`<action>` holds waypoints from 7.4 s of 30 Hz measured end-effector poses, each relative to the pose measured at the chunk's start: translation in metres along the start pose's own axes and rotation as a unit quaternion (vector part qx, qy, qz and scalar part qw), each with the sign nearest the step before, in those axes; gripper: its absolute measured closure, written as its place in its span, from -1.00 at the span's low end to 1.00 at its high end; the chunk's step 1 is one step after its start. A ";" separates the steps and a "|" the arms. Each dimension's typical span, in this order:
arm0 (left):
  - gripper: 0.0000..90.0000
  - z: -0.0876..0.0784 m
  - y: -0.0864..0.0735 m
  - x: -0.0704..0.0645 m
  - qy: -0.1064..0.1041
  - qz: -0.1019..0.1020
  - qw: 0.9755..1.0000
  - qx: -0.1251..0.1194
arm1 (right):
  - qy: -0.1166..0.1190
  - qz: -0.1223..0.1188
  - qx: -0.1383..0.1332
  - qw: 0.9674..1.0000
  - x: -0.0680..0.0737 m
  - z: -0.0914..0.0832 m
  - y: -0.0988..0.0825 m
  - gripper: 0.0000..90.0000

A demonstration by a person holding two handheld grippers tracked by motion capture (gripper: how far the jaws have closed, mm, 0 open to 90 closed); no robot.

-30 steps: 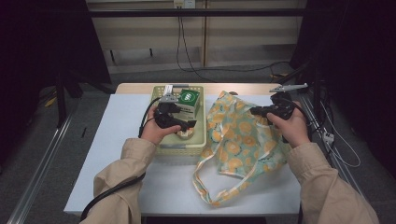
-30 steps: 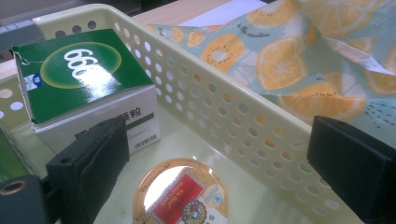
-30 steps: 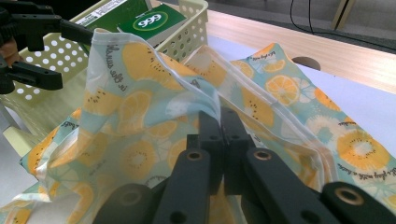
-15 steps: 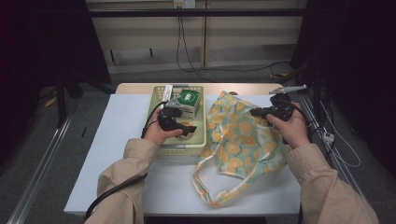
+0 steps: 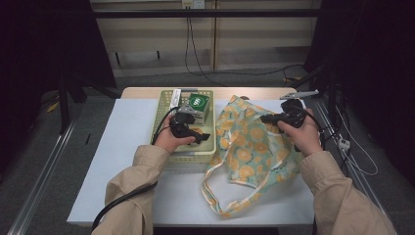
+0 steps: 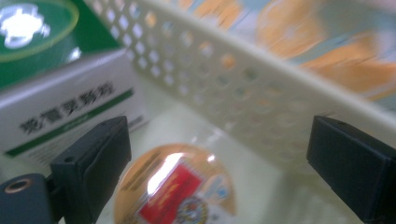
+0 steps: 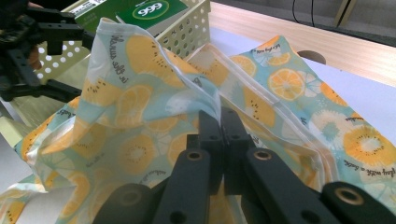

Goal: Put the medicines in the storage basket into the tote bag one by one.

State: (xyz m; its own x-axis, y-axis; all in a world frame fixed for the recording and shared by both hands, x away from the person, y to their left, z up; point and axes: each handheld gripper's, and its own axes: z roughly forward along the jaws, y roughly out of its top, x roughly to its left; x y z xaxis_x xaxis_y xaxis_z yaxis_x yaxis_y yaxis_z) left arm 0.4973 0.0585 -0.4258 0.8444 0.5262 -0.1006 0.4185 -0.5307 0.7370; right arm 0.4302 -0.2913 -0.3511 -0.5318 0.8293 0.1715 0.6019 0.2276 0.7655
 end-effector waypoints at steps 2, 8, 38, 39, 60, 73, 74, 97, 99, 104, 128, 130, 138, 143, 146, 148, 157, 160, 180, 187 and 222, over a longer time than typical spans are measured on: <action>-0.84 0.001 0.000 0.002 0.003 -0.007 1.000 0.006 | 0.001 0.000 0.000 1.000 0.000 0.000 0.000 0.99; -0.84 0.009 -0.006 0.008 0.023 -0.020 0.998 0.055 | 0.002 0.002 0.000 1.000 -0.001 -0.001 -0.002 0.99; -0.54 -0.015 0.016 0.005 0.016 -0.065 0.996 0.063 | 0.001 0.005 0.002 1.000 -0.002 -0.001 -0.007 0.99; -0.54 -0.019 0.019 0.002 0.014 -0.060 0.996 0.063 | 0.001 0.005 0.003 1.000 -0.003 0.000 -0.007 0.99; -0.54 -0.039 0.075 -0.108 -0.107 0.051 0.993 0.019 | -0.006 0.004 0.005 1.000 -0.001 0.001 -0.006 0.99; -0.54 -0.007 0.077 -0.152 -0.154 0.077 0.985 0.029 | -0.013 0.011 0.002 1.000 -0.005 -0.003 -0.007 0.99; -0.54 -0.004 0.077 -0.153 -0.155 0.078 0.984 0.032 | -0.012 0.011 0.002 1.000 -0.005 -0.003 -0.007 0.99; -0.54 0.020 0.085 -0.114 -0.063 0.019 0.997 0.027 | -0.005 0.007 -0.008 1.000 0.000 -0.027 -0.007 0.99; -0.54 0.020 0.084 -0.114 -0.063 0.014 0.998 0.026 | -0.004 0.007 -0.009 1.000 0.000 -0.027 -0.007 0.99; -0.54 0.025 0.082 -0.122 -0.076 0.028 0.996 0.030 | -0.004 0.007 -0.008 1.000 0.000 -0.026 -0.007 0.99; -0.54 0.064 0.088 -0.138 -0.080 0.041 0.995 0.042 | 0.001 0.030 -0.004 1.000 -0.017 -0.012 -0.015 0.99; -0.54 0.065 0.088 -0.136 -0.079 0.039 0.995 0.041 | 0.004 0.027 -0.006 1.000 -0.017 -0.014 -0.015 0.99; -0.54 0.066 0.090 -0.134 -0.070 0.041 0.996 0.038 | 0.009 0.029 -0.012 0.999 -0.015 -0.019 -0.015 0.99; -0.54 0.071 0.097 -0.128 -0.063 0.031 0.997 0.034 | 0.010 0.030 -0.016 0.999 -0.014 -0.023 -0.015 0.99; -0.54 0.080 0.105 -0.129 -0.062 0.035 0.997 0.041 | 0.011 0.032 -0.021 0.999 -0.014 -0.026 -0.013 0.99; -0.54 0.087 0.111 -0.127 -0.056 0.023 0.998 0.032 | 0.014 0.033 -0.025 0.999 -0.014 -0.027 -0.011 0.99; -0.68 0.087 0.116 -0.120 -0.060 0.005 0.998 -0.001 | 0.017 0.039 -0.022 0.999 -0.019 -0.022 -0.015 0.99; -0.66 0.072 0.113 -0.118 -0.064 0.006 0.998 0.002 | 0.016 0.040 -0.018 0.999 -0.020 -0.021 -0.019 0.99; -0.76 -0.031 0.084 -0.053 -0.021 0.004 1.000 0.002 | 0.001 0.038 -0.002 0.999 -0.015 -0.011 -0.027 0.99; -0.76 -0.040 0.070 -0.015 0.020 -0.025 0.999 -0.002 | 0.003 0.038 -0.003 0.999 -0.016 -0.010 -0.027 0.99; -0.87 0.027 0.057 0.048 0.154 -0.096 0.982 0.047 | 0.014 0.046 -0.001 0.999 -0.023 -0.009 -0.030 0.99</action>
State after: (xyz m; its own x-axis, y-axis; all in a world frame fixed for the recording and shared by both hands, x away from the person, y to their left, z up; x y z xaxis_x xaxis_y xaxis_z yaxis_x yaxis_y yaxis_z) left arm 0.5704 0.0352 -0.4063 0.6116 0.7910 -0.0134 0.6014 -0.4538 0.6576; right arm 0.4195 -0.3217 -0.3723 -0.4910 0.8320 0.2585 0.6475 0.1500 0.7472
